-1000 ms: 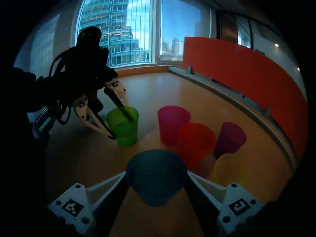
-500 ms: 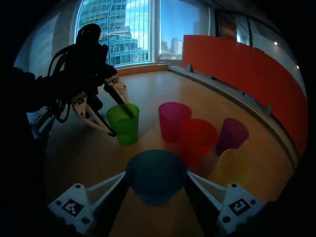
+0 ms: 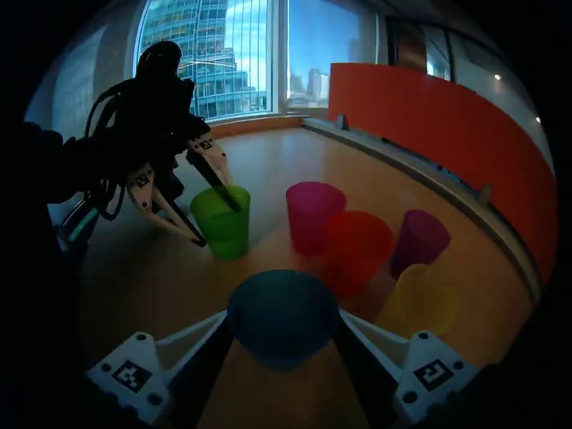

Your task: Pour water

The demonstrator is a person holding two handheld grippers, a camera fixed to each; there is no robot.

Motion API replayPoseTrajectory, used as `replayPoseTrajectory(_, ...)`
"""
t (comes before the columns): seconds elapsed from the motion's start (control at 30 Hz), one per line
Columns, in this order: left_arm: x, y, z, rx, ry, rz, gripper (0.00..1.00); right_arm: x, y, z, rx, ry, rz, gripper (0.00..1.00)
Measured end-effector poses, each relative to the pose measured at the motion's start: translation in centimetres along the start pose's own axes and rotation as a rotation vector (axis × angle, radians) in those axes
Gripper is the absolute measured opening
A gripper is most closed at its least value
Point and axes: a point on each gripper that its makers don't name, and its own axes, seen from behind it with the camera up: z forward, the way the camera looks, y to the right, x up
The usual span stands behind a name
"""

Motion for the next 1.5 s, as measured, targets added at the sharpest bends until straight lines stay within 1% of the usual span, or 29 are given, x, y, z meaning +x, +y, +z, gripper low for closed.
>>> replayPoseTrajectory(0.2,-0.3,0.2,0.0,-0.007,-0.007,-0.013,0.84,-0.6,-0.1,-0.2,-0.003,-0.006,0.005,0.91)
replayPoseTrajectory(0.4,-0.5,0.3,-0.1,-0.006,-0.016,-0.011,0.84,-0.7,-0.1,-0.3,-0.006,-0.006,0.005,0.92)
replayPoseTrajectory(0.5,-0.6,0.3,-0.1,-0.007,-0.02,-0.018,0.84,-0.7,-0.2,-0.3,-0.006,-0.008,0.005,0.92)
replayPoseTrajectory(0.57,-0.7,0.3,-0.1,-0.009,-0.021,-0.023,0.84,-0.8,-0.3,-0.3,-0.006,-0.01,0.004,0.94)
replayPoseTrajectory(0.63,-0.8,0.4,-0.2,-0.01,-0.023,-0.028,0.84,-0.9,-0.3,-0.3,-0.006,-0.011,0.003,0.99)
replayPoseTrajectory(0.67,-0.9,0.4,-0.2,-0.011,-0.024,-0.031,0.84,-0.9,-0.4,-0.4,-0.006,-0.011,0.003,1.0)
replayPoseTrajectory(0.8,-1.1,0.4,-0.5,-0.011,-0.023,-0.043,0.84,-1.1,-0.4,-0.6,-0.014,-0.012,0.005,1.0)
replayPoseTrajectory(1.1,-1.9,0.2,-1.7,0.015,-0.022,-0.056,0.84,-2.0,-0.3,-1.7,-0.04,-0.015,0.013,1.0)
replayPoseTrajectory(1.5,-2.6,-0.2,-3.7,0.06,-0.009,-0.078,0.84,-2.8,-0.2,-4.3,-0.086,-0.002,0.033,1.0)
